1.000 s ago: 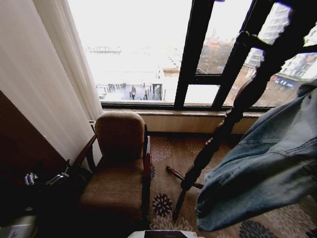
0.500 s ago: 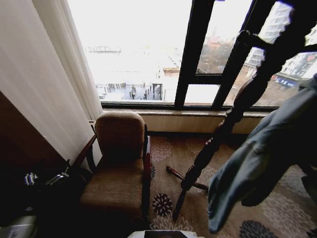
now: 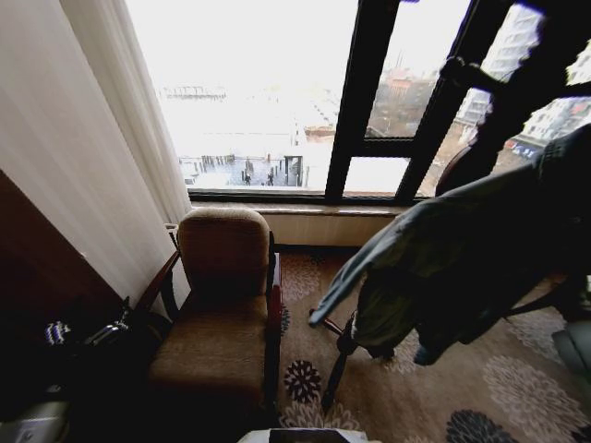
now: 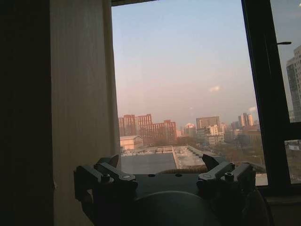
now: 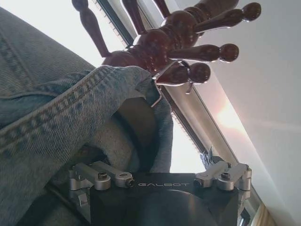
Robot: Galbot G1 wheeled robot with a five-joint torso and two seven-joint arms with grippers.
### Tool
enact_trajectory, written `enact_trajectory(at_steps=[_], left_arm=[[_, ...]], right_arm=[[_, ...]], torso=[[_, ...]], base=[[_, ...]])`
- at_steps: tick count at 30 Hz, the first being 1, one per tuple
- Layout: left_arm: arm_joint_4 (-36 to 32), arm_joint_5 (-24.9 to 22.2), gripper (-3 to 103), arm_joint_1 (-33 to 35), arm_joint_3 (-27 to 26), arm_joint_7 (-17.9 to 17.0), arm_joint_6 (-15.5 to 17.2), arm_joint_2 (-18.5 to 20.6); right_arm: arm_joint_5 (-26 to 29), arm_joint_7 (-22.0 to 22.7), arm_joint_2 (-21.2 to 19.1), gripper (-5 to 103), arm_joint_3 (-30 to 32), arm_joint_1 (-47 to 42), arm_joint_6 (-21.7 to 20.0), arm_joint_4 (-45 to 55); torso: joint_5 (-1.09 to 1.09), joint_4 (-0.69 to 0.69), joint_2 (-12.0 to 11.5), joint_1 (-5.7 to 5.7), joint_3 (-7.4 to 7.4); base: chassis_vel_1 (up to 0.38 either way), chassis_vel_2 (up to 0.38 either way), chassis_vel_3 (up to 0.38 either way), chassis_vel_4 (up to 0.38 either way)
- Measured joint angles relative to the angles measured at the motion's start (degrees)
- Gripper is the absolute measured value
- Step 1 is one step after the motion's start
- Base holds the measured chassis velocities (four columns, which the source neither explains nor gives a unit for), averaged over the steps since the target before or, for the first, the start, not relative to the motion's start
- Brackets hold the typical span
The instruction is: Pick up the clothes from the bed and hang them on the clothes hanger.
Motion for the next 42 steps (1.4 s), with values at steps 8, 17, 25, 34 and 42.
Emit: enact_trajectory(at_steps=[8,17,25,34,42], left_arm=[[0.00,0.00,100,0.00,0.00,0.00,0.00,0.00],[0.00,0.00,100,0.00,0.00,0.00,0.00,0.00],[0.00,0.00,100,0.00,0.00,0.00,0.00,0.00],[0.00,0.00,100,0.00,0.00,0.00,0.00,0.00],[0.00,0.00,100,0.00,0.00,0.00,0.00,0.00]], right_arm=[[-0.91,-0.48,1.72,100,-3.14,-2.72,0.24,3.28],[-3.59,-1.77,2.06,100,-9.91,-3.43,1.18,7.01],[-7.73,-1.31,4.53,100,-10.72,-7.55,0.12,10.90],[-9.28,-0.75,10.14,100,-13.17,-12.64,0.78,10.86],[-0.85,-0.42,15.44,100,-16.25,-11.40,4.98,10.78]], torso=[[0.00,-0.01,0.00,0.00,0.00],[0.00,0.01,0.00,0.00,0.00],[0.00,0.00,0.00,0.00,0.00],[0.02,-0.01,0.00,0.00,0.00],[0.02,0.01,0.00,0.00,0.00]], base=[[0.000,0.000,0.000,0.000],[0.000,0.000,0.000,0.000],[0.000,0.000,0.000,0.000],[0.000,0.000,0.000,0.000],[0.000,0.000,0.000,0.000]])
